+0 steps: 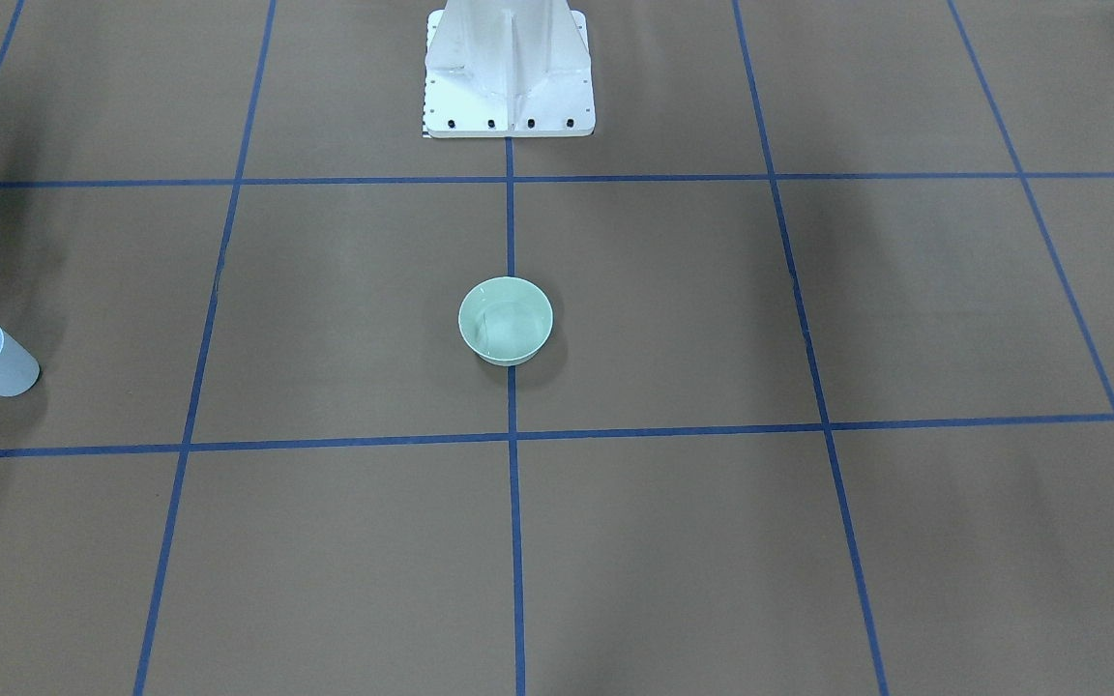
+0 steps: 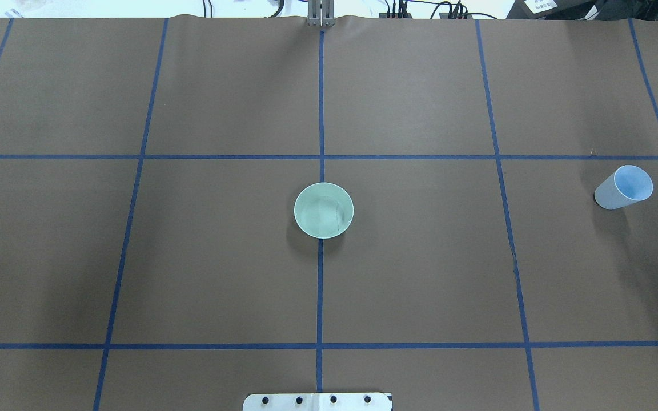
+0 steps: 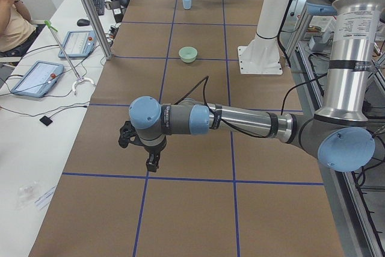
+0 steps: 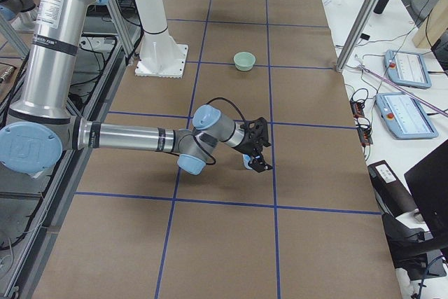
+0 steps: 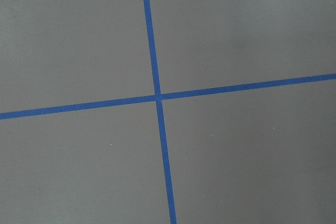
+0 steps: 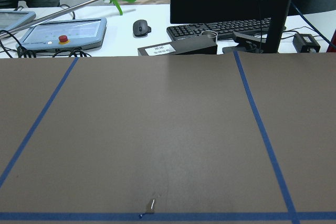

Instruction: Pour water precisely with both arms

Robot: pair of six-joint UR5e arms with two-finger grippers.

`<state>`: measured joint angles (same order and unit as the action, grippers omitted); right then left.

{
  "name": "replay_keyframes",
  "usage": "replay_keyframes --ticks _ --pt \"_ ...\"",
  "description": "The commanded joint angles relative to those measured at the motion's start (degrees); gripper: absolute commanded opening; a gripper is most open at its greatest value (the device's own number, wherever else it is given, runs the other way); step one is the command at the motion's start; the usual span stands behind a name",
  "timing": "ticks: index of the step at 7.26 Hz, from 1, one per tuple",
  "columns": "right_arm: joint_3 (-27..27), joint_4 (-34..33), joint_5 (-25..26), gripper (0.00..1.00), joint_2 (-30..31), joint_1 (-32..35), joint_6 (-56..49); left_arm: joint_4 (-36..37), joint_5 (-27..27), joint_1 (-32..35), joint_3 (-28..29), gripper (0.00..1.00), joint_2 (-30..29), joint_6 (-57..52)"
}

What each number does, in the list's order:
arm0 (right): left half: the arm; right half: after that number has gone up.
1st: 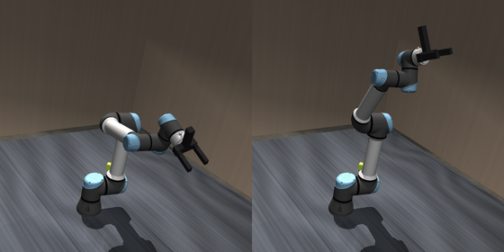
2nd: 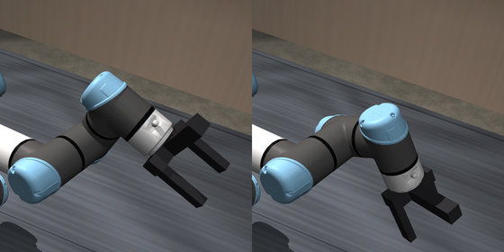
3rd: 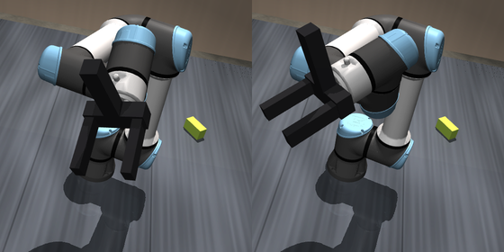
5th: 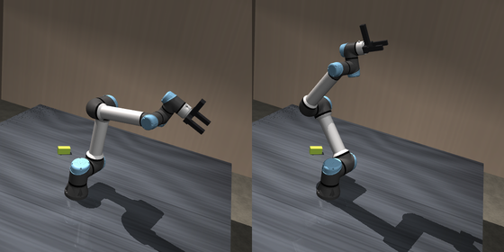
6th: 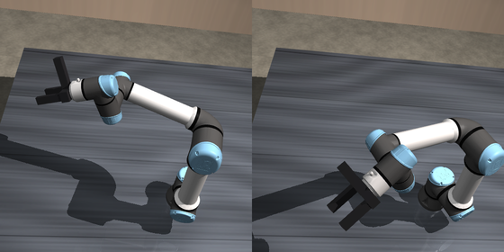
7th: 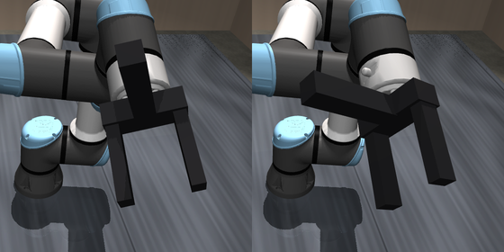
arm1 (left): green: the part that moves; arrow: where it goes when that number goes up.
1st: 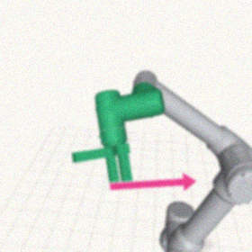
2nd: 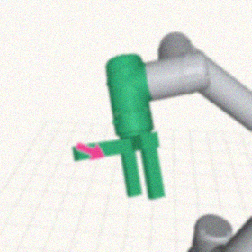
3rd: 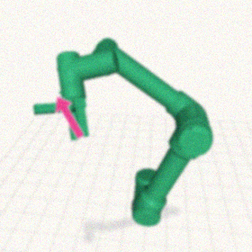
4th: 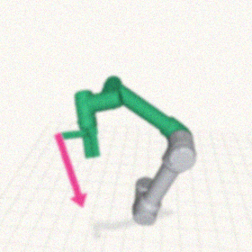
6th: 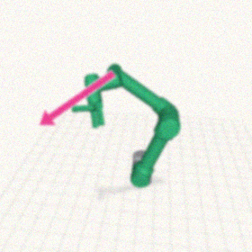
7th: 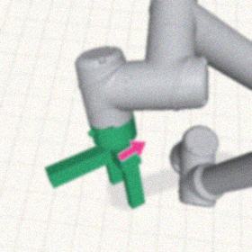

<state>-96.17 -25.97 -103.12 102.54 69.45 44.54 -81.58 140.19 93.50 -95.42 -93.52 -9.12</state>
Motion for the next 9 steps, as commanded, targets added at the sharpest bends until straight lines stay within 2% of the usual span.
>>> replay_keyframes --ticks 1,3,5,7,8,9 --pt "0.02 -13.77 -12.84 1.00 -5.75 9.08 -9.07 0.02 -0.09 -0.59 -2.81 1.00 -0.95 5.91" --pt "0.11 -28.62 -18.76 1.00 -9.01 13.76 -22.06 0.20 -0.52 -5.32 -7.48 1.00 -3.32 15.49" --pt "0.20 -44.35 -24.38 1.00 -12.35 17.71 -36.20 0.28 -0.97 -10.24 -8.90 1.00 -7.96 23.32" --pt "0.20 -64.90 -26.08 1.00 -18.58 19.84 -50.98 0.28 -1.23 -16.04 -8.90 1.00 -13.41 33.24" --pt "0.20 -71.87 -26.08 1.00 -20.78 20.63 -53.91 0.37 -2.80 -19.72 -8.99 1.00 -16.05 38.51" --pt "0.28 -75.07 -27.21 1.00 -21.24 20.81 -54.90 0.20 -6.03 -25.15 -8.99 1.00 -18.86 44.22"
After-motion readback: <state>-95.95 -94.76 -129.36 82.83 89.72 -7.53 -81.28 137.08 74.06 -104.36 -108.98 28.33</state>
